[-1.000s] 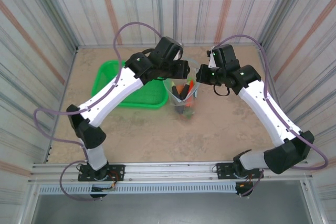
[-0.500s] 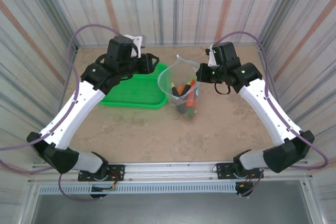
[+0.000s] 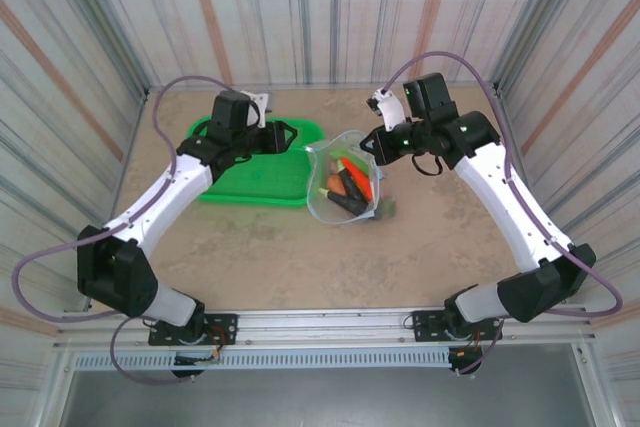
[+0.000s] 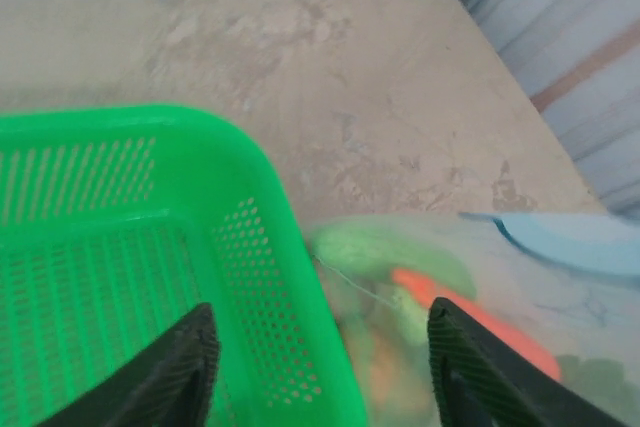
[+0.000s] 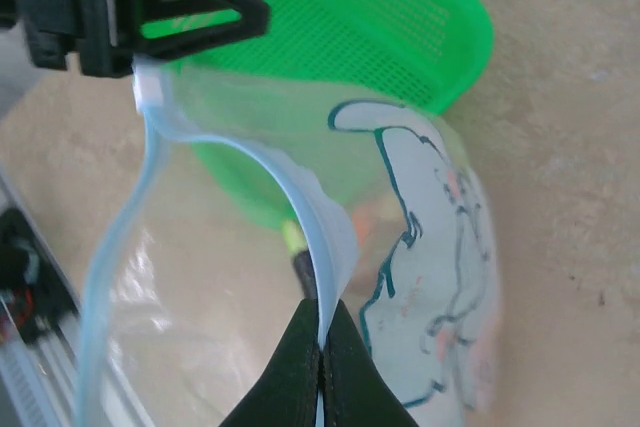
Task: Place the food in the zip-top bag and seal the zipper
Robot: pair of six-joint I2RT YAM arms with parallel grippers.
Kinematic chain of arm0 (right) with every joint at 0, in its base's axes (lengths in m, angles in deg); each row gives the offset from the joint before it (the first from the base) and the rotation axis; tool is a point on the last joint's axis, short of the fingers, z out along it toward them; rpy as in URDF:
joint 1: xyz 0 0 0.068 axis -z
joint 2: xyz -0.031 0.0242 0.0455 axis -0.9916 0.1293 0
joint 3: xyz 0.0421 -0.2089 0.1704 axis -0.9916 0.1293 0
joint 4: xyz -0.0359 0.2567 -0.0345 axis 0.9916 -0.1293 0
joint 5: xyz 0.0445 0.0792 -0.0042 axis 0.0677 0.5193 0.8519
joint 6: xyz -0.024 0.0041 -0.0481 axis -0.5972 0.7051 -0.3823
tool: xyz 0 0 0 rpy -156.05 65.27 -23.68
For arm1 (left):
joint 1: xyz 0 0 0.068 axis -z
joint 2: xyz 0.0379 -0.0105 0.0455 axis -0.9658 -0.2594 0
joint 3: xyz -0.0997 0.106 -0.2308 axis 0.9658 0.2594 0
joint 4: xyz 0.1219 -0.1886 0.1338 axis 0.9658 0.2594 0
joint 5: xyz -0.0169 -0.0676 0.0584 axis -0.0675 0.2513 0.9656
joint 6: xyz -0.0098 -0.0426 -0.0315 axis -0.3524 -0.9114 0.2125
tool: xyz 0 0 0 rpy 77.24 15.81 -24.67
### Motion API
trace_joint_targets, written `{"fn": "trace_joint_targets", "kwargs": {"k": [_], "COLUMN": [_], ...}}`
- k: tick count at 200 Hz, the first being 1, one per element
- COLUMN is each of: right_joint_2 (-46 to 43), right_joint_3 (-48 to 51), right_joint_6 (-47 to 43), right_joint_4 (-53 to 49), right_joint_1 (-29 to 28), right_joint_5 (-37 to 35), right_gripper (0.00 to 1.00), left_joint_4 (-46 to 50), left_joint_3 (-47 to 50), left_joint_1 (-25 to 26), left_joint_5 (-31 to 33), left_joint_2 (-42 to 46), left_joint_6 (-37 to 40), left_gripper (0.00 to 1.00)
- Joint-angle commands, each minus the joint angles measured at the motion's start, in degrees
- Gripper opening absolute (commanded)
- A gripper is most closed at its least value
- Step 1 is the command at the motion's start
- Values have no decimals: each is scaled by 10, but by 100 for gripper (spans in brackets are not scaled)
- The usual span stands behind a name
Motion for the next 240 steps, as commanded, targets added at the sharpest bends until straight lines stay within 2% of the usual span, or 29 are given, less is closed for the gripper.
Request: {"fn": "trace_joint_targets", "kwargs": {"k": [1, 27, 43, 60, 77, 93, 112, 135, 155, 171, 204, 240], "right_joint_2": [1, 29, 46, 53, 60, 73, 68, 62, 54, 47, 33, 23], "right_joint_3": [-12, -24, -39, -46, -61, -85, -83, -77, -65, -52, -24, 7], "right_joint_6": [-177, -252, -291, -331, -378, -403, -417, -427, -427, -426, -423, -412], "right_joint_4": [-56, -82, -92, -83, -92, -116, -102, -87, -73, -64, -48, -26], "right_joint_1": [9, 18, 19, 22, 26, 35, 40, 41, 41, 38, 34, 33], "right_joint_5": [64, 97, 117, 122, 111, 130, 158, 165, 174, 175, 160, 159], "right_gripper": [0, 0, 0, 0, 0, 0, 0, 0, 0, 0, 0, 0], "left_joint_4": [-175, -133, -137, -171, -154, -168, -205, -171, -169, -166, -150, -143], "left_joint_3": [59, 48, 61, 95, 114, 157, 217, 240, 238, 220, 227, 228], "left_joint_1": [31, 8, -23, -39, -39, -39, -37, -30, -22, -19, 34, 60], "left_joint_5": [-5, -64, -141, -172, -180, -193, -175, -153, -142, -166, -161, -158], "left_joint_2": [40, 48, 57, 75, 104, 142, 180, 213, 200, 184, 206, 208], "left_joint_6": [169, 182, 166, 149, 186, 221, 247, 335, 401, 428, 516, 533], "left_gripper": [63, 56, 43, 43, 43, 42, 45, 47, 50, 52, 54, 53]}}
